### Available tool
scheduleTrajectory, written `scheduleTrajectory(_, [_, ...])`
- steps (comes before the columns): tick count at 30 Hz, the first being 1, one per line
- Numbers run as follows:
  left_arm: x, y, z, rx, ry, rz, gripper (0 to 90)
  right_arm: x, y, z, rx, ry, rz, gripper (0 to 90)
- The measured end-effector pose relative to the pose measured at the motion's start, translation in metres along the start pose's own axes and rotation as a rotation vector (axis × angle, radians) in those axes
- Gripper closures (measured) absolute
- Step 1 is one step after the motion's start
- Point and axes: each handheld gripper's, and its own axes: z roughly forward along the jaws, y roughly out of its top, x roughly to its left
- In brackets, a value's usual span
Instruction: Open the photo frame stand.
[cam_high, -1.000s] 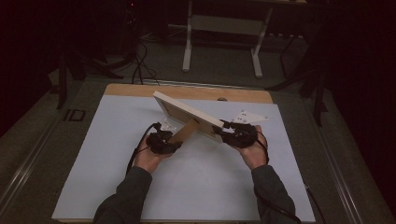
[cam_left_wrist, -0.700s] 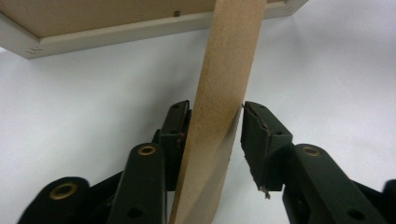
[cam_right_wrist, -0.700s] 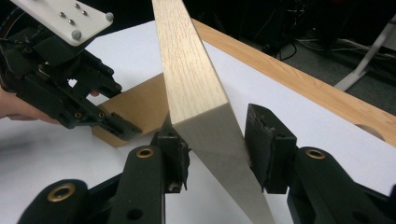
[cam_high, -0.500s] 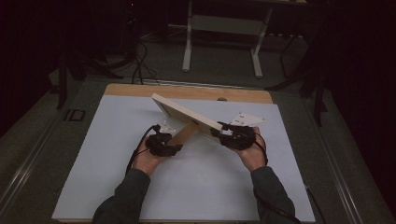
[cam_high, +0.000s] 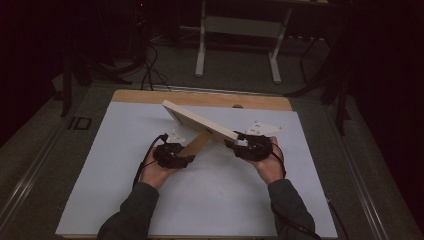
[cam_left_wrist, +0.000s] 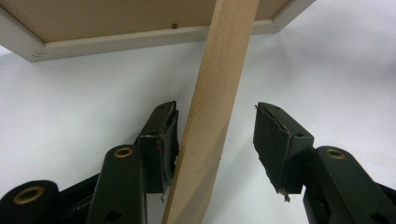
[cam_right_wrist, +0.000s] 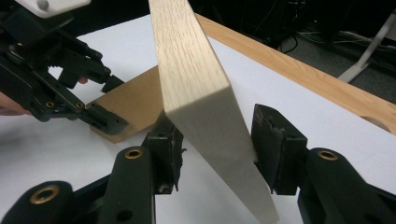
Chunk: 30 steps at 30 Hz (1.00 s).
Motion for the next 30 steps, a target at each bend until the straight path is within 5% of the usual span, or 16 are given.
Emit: scheduleTrajectory(30, [0.006,0.003,-0.021,-0.095,-0.02,-0.055,50.5,-0.004,-0.015,-0.001,0.0,-0.013,0.036,50.2])
